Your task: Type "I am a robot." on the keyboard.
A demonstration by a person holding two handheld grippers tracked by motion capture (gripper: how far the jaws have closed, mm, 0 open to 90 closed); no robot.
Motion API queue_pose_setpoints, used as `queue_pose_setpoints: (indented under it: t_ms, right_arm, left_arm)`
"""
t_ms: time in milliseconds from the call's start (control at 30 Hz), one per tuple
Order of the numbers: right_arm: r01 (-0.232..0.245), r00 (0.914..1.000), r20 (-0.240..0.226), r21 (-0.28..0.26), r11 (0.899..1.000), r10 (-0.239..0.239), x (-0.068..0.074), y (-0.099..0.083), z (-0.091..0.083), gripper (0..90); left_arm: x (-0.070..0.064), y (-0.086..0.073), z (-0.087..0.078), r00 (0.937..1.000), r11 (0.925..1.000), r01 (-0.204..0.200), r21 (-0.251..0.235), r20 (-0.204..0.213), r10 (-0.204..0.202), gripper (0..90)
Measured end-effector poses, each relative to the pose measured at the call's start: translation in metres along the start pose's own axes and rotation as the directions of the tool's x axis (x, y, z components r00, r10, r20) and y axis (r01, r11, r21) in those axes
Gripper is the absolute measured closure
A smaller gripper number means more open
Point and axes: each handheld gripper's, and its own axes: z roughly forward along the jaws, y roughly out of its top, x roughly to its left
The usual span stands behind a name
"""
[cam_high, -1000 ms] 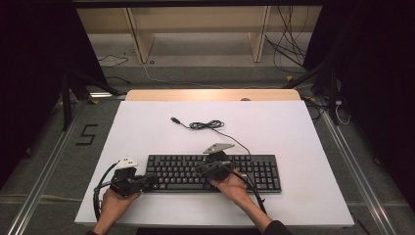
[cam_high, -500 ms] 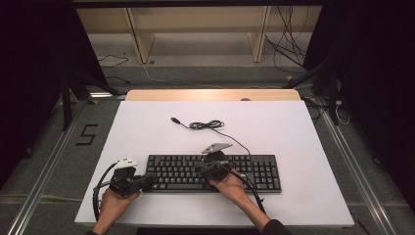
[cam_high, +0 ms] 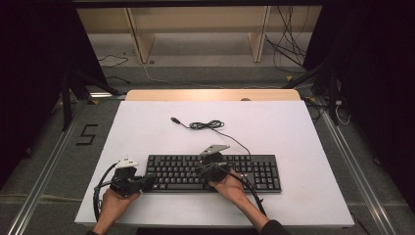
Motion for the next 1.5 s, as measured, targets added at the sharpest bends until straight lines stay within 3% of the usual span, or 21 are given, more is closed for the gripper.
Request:
queue_pose_setpoints:
  t_ms: [333,467,767,833,900,1167,1500]
  right_arm:
    - [-0.031,0.9994,-0.018,-0.002,1.0,0.031,-0.003,0.0,-0.001,90.0]
    - [-0.065,0.997,-0.045,-0.038,0.997,0.064,-0.006,0.002,-0.007,88.1]
    - [-0.078,0.9953,-0.063,-0.072,0.994,0.073,-0.007,0.004,-0.015,79.4]
    - [-0.076,0.9948,-0.073,-0.083,0.994,0.071,-0.006,0.004,-0.017,73.2]
    - [-0.077,0.9945,-0.078,-0.087,0.993,0.07,-0.006,0.004,-0.018,72.6]
    - [-0.067,0.9931,-0.103,-0.115,0.991,0.055,-0.005,0.004,-0.025,48.2]
    - [-0.053,0.9912,-0.127,-0.121,0.991,0.037,0.0,0.004,-0.031,37.3]
  left_arm:
    - [-0.001,0.0,-0.001,1.0,0.9999,-0.007,-0.009,-0.002,0.007,88.9]
    - [-0.002,0.002,-0.004,1.0,0.999,-0.006,-0.043,0.0,0.006,88.6]
    - [-0.003,0.004,-0.011,0.9997,0.9947,-0.005,-0.103,0.022,0.007,82.0]
    - [-0.004,0.004,-0.011,0.9996,0.9933,-0.003,-0.115,0.029,0.006,76.6]
    - [-0.004,0.004,-0.012,0.9992,0.992,-0.006,-0.126,0.039,0.011,75.2]
    - [-0.006,0.006,-0.014,0.9977,0.9851,0.012,-0.171,0.068,-0.001,51.9]
    - [-0.007,0.007,-0.017,0.9961,0.974,0.024,-0.225,0.088,-0.005,38.6]
